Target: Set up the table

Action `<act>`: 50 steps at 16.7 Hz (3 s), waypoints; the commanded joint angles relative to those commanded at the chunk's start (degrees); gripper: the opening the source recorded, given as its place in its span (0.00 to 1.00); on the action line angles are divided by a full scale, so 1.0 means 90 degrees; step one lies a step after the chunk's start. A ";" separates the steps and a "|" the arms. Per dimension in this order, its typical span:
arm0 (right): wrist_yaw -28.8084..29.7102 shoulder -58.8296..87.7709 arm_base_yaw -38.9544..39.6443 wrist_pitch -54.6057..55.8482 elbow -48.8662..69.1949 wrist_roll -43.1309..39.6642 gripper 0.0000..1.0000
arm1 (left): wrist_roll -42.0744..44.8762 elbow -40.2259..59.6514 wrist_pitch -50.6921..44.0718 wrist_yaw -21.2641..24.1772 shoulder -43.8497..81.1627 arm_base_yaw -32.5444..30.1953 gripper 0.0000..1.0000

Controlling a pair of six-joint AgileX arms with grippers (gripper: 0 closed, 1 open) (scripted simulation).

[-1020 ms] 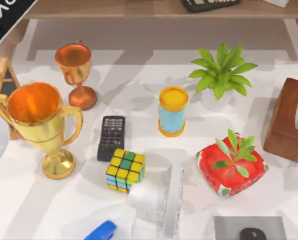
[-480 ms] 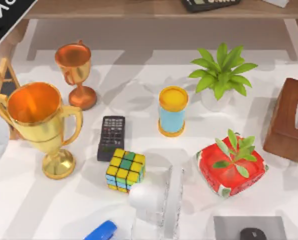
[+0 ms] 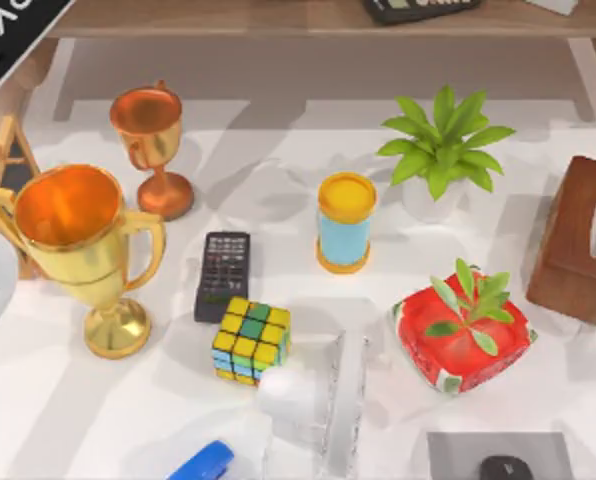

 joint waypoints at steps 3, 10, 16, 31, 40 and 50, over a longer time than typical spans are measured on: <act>0.0000 0.0000 0.0000 0.0000 0.0000 0.0000 1.00 | 0.0002 -0.0468 0.0082 -0.0119 -0.0413 -0.0097 0.00; 0.0000 0.0000 0.0000 0.0000 0.0000 0.0000 1.00 | 0.0020 -0.1225 0.0210 -0.0314 -0.1024 -0.0291 0.00; 0.0000 0.0000 0.0000 0.0000 0.0000 0.0000 1.00 | 0.0393 -0.1299 0.0525 -0.0136 -0.1368 0.0228 0.00; 0.0000 0.0000 0.0000 0.0000 0.0000 0.0000 1.00 | 0.5517 -0.6017 0.3082 0.2181 -0.2429 0.6515 0.00; 0.0000 0.0000 0.0000 0.0000 0.0000 0.0000 1.00 | 0.9017 -0.9135 0.4515 0.4723 -0.2174 0.8051 0.00; 0.0000 0.0000 0.0000 0.0000 0.0000 0.0000 1.00 | 1.0942 -0.9517 0.5636 0.6844 -0.1817 0.6986 0.00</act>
